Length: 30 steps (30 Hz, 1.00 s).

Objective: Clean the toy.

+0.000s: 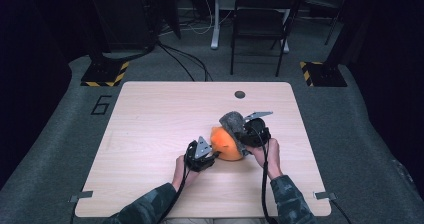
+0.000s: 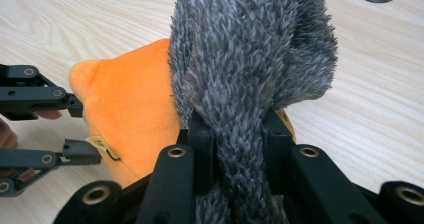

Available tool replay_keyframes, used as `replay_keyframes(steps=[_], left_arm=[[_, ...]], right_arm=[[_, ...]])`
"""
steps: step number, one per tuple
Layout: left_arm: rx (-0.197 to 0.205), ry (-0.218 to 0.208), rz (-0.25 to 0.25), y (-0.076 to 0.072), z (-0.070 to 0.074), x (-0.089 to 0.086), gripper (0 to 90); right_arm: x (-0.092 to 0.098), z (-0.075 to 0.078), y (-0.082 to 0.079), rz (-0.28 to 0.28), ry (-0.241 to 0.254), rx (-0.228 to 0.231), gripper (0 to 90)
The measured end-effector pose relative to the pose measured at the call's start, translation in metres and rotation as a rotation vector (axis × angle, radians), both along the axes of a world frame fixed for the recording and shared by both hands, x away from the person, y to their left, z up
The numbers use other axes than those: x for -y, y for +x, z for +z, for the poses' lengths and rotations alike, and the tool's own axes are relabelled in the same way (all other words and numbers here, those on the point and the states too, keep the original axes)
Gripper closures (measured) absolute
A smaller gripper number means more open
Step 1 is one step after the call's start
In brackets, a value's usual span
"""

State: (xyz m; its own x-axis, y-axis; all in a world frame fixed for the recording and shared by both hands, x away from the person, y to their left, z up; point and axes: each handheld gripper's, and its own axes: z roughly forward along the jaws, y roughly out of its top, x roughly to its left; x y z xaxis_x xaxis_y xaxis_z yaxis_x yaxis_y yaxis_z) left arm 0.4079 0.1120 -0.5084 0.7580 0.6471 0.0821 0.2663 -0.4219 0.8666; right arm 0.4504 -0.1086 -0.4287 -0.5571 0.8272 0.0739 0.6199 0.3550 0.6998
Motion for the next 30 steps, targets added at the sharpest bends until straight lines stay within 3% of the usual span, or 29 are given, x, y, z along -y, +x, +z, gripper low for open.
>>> replay_keyframes(steps=[7,10,15,17,21,23,30], left_arm=[[-0.057,-0.048,-0.004,0.002,0.012,-0.006,74.4],[-0.083,-0.076,0.007,0.001,0.021,-0.007,74.6],[-0.121,-0.116,0.014,0.000,0.027,-0.007,74.3],[-0.121,-0.117,0.012,0.000,0.024,-0.007,74.0],[-0.114,-0.068,-0.014,0.000,0.022,-0.006,72.2],[-0.122,-0.072,-0.020,0.003,0.019,-0.008,72.0],[-0.125,-0.067,-0.035,0.004,0.017,-0.011,71.5]], right_arm=[[0.005,0.014,-0.003,-0.008,0.021,0.029,73.0],[0.003,0.027,-0.011,0.016,0.021,0.072,73.1],[-0.010,0.047,-0.025,0.079,0.089,0.102,73.1],[-0.016,0.044,-0.026,0.100,0.090,0.090,73.0],[-0.028,0.021,-0.020,0.113,0.002,0.062,72.5],[-0.027,0.015,-0.017,0.103,0.008,0.040,72.5],[-0.019,0.013,-0.011,0.075,-0.012,0.035,72.2]])
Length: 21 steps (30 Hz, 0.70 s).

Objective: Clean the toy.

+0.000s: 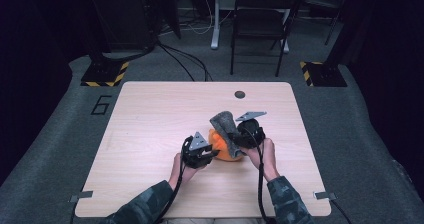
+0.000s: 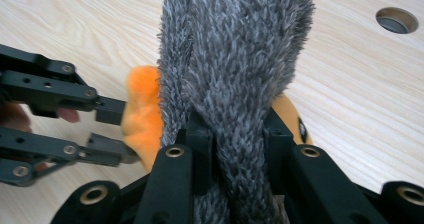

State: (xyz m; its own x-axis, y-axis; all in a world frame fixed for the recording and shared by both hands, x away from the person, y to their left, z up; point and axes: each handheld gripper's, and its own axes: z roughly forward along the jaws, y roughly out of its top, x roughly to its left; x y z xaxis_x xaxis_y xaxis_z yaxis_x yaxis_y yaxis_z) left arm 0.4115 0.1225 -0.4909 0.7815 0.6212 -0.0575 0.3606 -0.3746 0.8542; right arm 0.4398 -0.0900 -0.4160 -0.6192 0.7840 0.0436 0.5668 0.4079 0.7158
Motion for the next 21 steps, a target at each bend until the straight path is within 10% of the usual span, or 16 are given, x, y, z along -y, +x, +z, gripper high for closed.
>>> replay_keyframes(steps=[21], left_arm=[[0.007,-0.007,-0.022,0.001,-0.001,-0.001,71.4]], right_arm=[[0.028,-0.014,0.014,-0.088,-0.073,-0.039,72.2]])
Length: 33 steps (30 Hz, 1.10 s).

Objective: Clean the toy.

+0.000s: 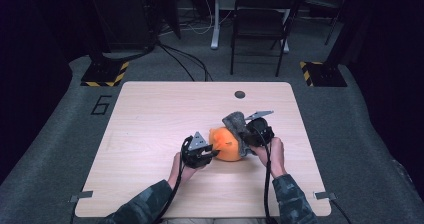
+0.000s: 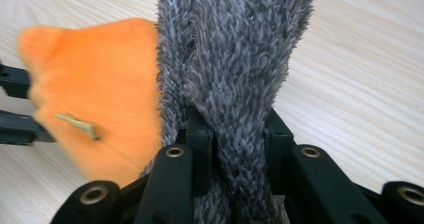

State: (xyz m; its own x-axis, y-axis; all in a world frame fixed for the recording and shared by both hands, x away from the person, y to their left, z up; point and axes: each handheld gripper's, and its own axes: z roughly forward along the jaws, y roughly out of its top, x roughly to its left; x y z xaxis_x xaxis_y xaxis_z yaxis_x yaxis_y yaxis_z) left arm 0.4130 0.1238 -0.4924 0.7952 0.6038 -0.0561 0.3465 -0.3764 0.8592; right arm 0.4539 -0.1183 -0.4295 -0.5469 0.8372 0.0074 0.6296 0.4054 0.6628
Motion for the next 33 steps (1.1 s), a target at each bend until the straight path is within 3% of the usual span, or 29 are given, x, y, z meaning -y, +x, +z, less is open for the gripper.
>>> replay_keyframes(steps=[3,6,10,14,16,20,26,30,33], left_arm=[[0.001,0.005,-0.002,-0.001,0.000,0.000,71.4],[0.003,0.005,-0.001,0.000,0.001,0.001,71.3],[-0.006,-0.009,0.005,0.001,-0.001,-0.001,71.4],[-0.011,-0.010,0.013,0.002,-0.001,-0.004,71.4],[-0.012,-0.013,0.012,0.003,-0.001,-0.005,71.3],[-0.011,-0.023,0.012,0.004,-0.001,-0.005,71.3],[-0.003,-0.020,0.021,0.003,-0.001,-0.004,71.1],[-0.001,-0.017,0.015,0.004,-0.001,-0.004,71.1],[-0.009,-0.022,0.011,0.003,-0.002,-0.003,71.1]], right_arm=[[0.006,-0.005,0.003,-0.021,-0.018,-0.010,72.2],[0.013,-0.010,0.006,-0.035,-0.001,-0.027,72.3],[0.017,-0.024,0.011,-0.076,-0.090,-0.050,72.5],[0.025,-0.047,0.020,-0.112,-0.110,-0.150,72.5],[0.026,-0.052,0.022,-0.113,-0.113,-0.157,72.5],[0.027,-0.041,0.021,-0.112,-0.102,-0.120,72.6],[0.024,0.002,0.004,-0.080,0.007,0.005,72.7],[0.007,0.027,-0.013,0.014,0.080,0.080,72.7],[-0.011,0.040,-0.024,0.099,0.150,0.098,72.7]])
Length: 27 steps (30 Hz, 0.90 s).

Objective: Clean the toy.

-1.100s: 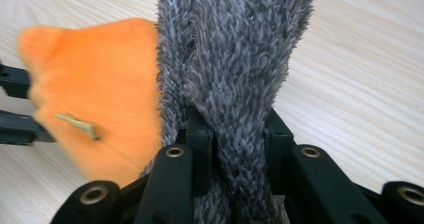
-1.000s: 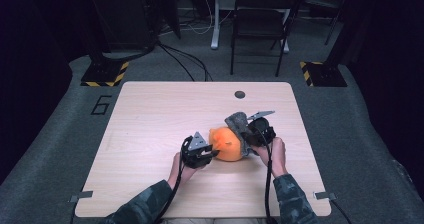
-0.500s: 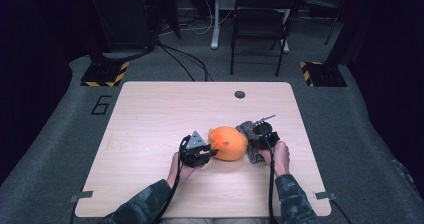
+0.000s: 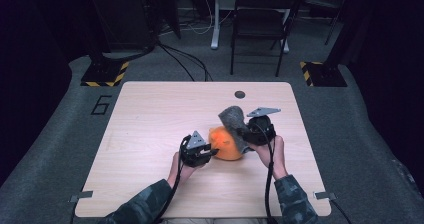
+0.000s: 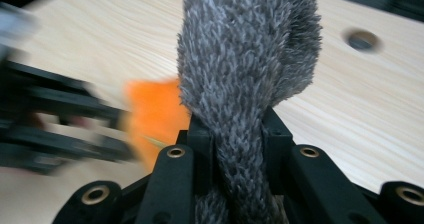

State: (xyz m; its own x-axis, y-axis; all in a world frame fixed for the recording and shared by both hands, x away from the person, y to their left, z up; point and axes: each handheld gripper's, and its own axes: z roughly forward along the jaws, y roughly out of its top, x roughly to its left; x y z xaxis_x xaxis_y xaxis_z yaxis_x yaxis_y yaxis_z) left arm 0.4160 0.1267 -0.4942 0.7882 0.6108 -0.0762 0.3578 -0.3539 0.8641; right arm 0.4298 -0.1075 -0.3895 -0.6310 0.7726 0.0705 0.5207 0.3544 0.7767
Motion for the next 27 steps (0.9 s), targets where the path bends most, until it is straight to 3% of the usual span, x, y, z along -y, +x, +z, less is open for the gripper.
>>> replay_keyframes(steps=[4,6,8,12,19,27], left_arm=[[0.006,0.010,-0.003,-0.001,0.001,0.000,70.9],[0.014,0.019,-0.003,-0.001,0.001,0.001,70.9],[0.013,0.022,-0.006,-0.001,0.000,0.001,70.8],[0.012,0.021,-0.012,-0.001,-0.001,0.000,70.5],[0.013,0.022,-0.014,0.000,-0.001,0.000,70.3],[0.019,0.026,-0.012,-0.001,-0.001,0.001,70.2]], right_arm=[[-0.019,-0.001,-0.007,0.054,-0.008,0.003,72.6],[-0.025,-0.010,-0.005,0.056,-0.079,0.004,72.5],[-0.026,-0.021,-0.001,0.023,-0.123,0.000,72.4],[-0.016,-0.027,0.007,-0.001,-0.106,-0.024,72.2],[-0.003,-0.031,0.012,-0.043,-0.148,-0.032,72.2],[0.016,-0.047,0.024,-0.119,-0.166,-0.092,72.2]])
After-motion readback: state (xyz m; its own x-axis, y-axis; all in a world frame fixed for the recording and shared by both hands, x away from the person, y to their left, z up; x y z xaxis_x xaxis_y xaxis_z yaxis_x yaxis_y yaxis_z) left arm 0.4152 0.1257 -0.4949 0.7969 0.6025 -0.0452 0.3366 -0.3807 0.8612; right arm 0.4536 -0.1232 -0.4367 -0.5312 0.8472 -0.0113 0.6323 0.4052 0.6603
